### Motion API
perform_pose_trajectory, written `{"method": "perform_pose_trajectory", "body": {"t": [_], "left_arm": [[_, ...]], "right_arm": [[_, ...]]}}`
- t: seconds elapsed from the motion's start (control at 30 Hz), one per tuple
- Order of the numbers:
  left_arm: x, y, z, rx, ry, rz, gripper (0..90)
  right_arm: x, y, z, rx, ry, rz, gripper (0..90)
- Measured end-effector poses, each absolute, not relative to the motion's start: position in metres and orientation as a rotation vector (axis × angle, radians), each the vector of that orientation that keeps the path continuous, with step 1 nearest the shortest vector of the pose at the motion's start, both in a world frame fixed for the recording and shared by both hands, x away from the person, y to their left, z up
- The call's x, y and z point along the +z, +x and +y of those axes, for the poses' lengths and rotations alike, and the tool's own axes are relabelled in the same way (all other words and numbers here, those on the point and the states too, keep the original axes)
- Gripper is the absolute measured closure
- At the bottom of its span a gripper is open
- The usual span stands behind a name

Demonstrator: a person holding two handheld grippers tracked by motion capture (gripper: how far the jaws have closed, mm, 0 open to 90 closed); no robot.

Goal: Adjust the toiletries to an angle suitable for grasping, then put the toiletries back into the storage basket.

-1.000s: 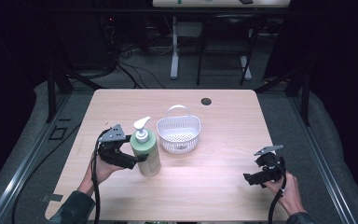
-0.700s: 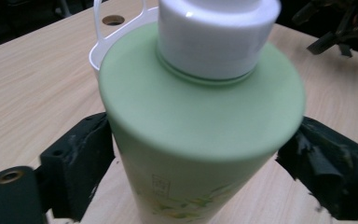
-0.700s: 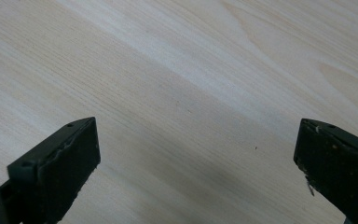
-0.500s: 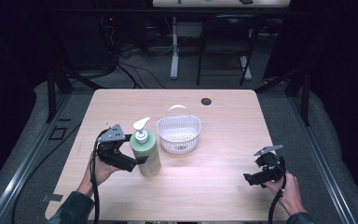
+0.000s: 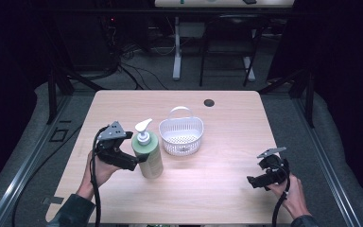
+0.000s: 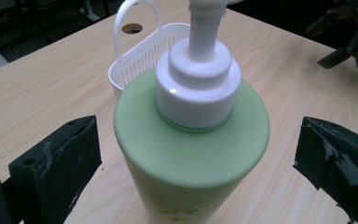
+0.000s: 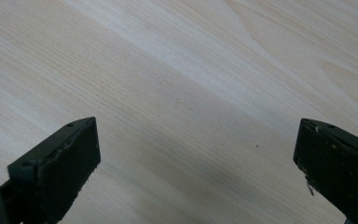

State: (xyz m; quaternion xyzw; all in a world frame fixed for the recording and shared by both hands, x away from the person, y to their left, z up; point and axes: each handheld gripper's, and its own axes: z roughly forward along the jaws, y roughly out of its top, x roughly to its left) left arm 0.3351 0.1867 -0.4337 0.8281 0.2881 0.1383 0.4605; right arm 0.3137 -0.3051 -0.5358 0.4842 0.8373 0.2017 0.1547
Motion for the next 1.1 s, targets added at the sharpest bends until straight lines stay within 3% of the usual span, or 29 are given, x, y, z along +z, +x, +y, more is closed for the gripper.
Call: {"method": "perform_pose_trajectory", "body": {"t": [0.9, 1.1], "left_arm": [[-0.411, 0.34, 0.175, 0.331, 2.035, 0.772, 0.7], [-0.406, 0.341, 0.17, 0.342, 2.03, 0.765, 8.9]], "right_arm": [[-0.538, 0.315, -0.305, 0.56, 1.395, 2.406, 0.3], [-0.538, 0.314, -0.304, 0.566, 1.405, 2.406, 0.6]]}}
